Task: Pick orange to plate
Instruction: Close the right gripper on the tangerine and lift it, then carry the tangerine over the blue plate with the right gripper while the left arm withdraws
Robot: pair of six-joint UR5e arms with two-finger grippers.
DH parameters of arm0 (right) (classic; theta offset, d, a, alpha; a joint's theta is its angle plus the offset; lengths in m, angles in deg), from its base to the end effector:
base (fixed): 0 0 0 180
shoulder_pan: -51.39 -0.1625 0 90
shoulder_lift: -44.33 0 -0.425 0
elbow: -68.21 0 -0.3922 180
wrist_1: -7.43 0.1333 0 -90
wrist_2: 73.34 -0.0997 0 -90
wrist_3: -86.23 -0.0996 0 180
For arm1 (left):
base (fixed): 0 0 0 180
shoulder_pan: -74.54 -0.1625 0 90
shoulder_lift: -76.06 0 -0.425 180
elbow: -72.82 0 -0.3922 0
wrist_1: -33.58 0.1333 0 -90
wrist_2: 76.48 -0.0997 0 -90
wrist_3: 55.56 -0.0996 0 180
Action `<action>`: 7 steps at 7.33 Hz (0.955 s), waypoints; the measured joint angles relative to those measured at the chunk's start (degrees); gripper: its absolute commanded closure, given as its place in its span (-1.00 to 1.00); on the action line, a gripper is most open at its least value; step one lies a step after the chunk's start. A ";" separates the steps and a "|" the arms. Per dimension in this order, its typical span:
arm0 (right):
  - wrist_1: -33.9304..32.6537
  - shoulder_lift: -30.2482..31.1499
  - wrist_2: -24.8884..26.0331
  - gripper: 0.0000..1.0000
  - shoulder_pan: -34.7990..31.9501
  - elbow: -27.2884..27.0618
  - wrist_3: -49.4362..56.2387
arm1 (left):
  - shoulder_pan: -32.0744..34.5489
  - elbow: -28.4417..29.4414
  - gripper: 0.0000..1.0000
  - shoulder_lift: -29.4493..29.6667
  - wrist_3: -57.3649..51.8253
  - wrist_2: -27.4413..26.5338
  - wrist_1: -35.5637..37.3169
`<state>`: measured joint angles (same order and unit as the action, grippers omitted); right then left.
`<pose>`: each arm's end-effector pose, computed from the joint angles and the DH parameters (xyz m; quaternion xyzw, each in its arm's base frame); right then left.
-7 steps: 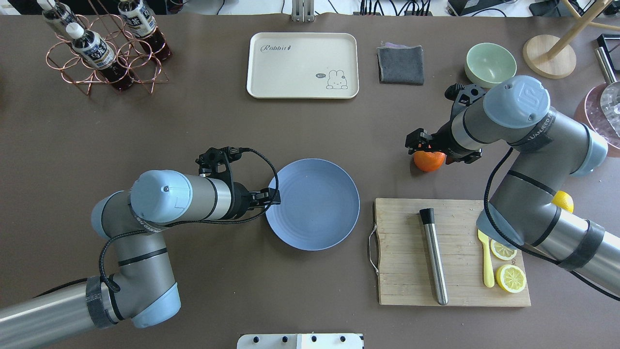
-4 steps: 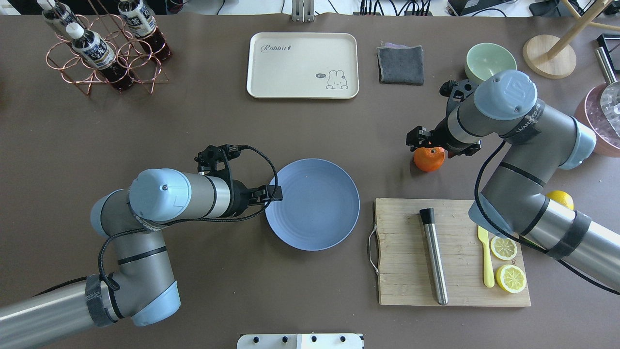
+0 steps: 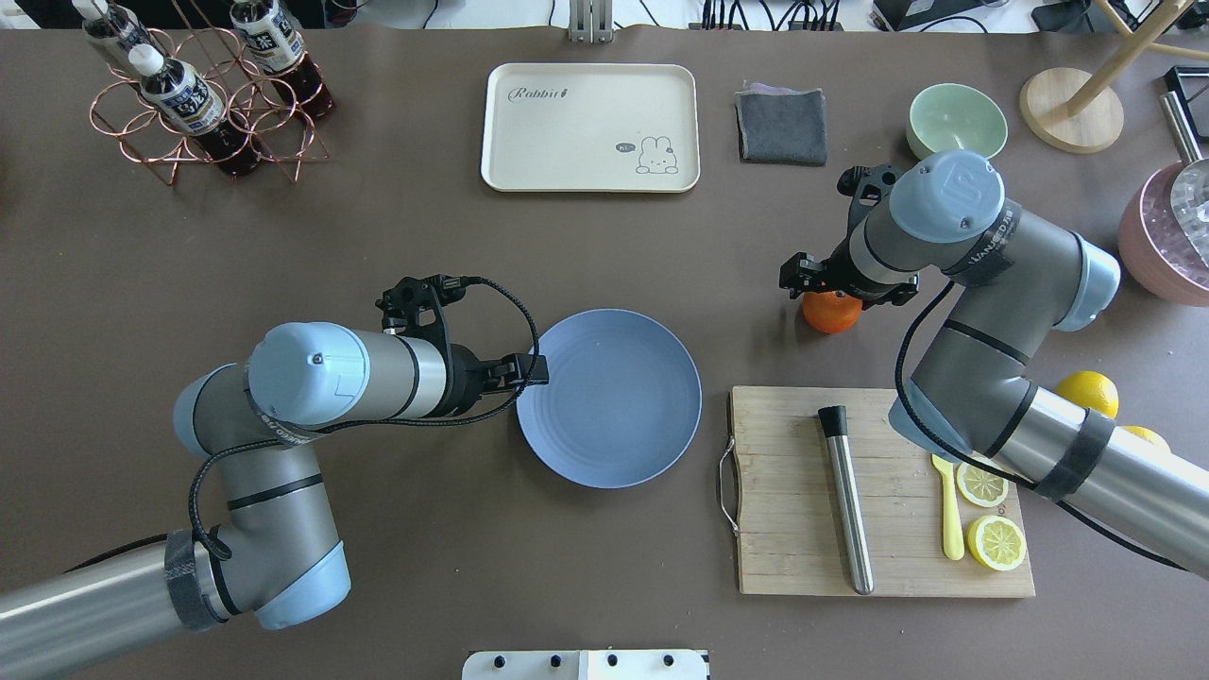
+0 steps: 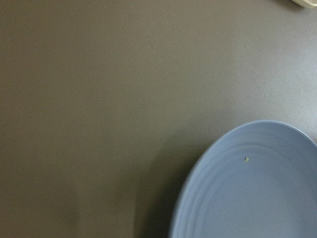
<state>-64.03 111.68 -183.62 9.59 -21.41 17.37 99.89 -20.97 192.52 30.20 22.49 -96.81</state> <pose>-0.4285 -0.5156 0.4116 0.0384 -0.3789 0.1051 0.9187 0.5406 -0.3865 0.2840 0.0855 0.5736 -0.1046 0.8080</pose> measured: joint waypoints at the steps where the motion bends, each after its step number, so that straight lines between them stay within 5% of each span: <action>1: 0.06 -0.13 -0.15 1.00 -0.15 -0.23 0.07 | 0.06 -0.04 -0.96 0.00 -0.03 0.00 -0.02; 4: -1.39 -0.23 -1.15 1.00 -1.04 -3.97 -0.22 | 2.84 -0.37 -0.96 -0.15 -2.52 2.24 0.30; 7: -10.86 -3.84 -1.66 1.00 0.14 -10.35 -2.76 | 11.12 -2.92 -0.96 -5.36 -20.33 7.16 0.75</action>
<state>-74.89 107.83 -185.28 9.73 -31.76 14.61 111.01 -23.90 187.16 9.87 29.65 -96.06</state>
